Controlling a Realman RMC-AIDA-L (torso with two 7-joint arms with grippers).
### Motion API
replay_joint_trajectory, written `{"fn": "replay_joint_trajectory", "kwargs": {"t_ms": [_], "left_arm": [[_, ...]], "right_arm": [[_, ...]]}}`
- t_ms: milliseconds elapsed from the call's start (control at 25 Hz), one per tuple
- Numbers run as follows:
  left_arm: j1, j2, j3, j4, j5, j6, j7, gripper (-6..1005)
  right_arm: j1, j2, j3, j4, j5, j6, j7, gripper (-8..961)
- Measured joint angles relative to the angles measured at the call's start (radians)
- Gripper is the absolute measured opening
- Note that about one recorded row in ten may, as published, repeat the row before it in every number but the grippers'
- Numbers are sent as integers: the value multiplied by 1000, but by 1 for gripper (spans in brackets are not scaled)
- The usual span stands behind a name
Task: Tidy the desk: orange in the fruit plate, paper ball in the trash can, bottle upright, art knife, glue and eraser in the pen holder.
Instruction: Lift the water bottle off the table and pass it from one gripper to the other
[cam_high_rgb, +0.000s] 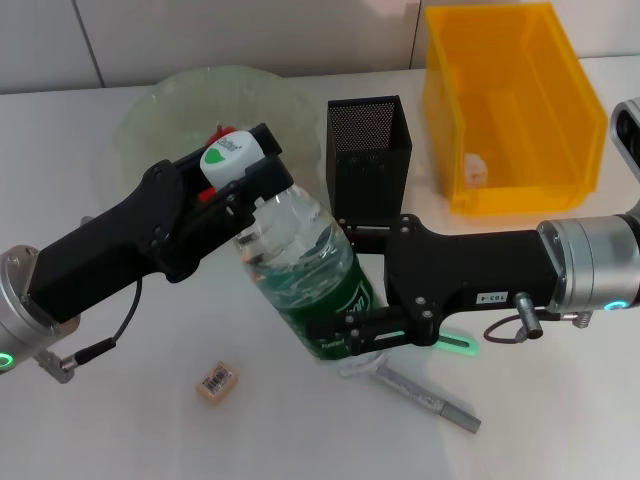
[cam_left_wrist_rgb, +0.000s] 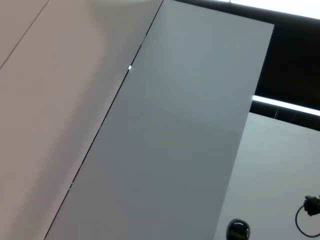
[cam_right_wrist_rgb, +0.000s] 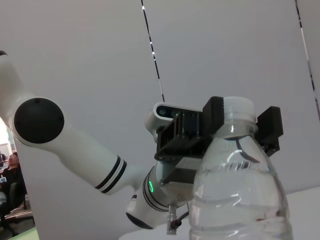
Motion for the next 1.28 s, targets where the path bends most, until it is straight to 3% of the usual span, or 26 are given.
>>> {"fn": "replay_joint_trajectory", "kwargs": {"t_ms": [480,720,1000,1280], "left_arm": [[16,4,78,85,1,-14,-1,433],[24,7,73,103,1,-18,-1,433],[25,7,78,114,1,-18,-3,432],[56,7,74,167,0,-52,35,432]], "right_arm": [[-29,-5,9,-117,-71,-2,103,793],[-93,-5,11,-306,-187,-17,221,792],[-125,-5,18,-402,-196,-48,275,792],[-178,-5,161,-423,-203,-127,254,792]]}}
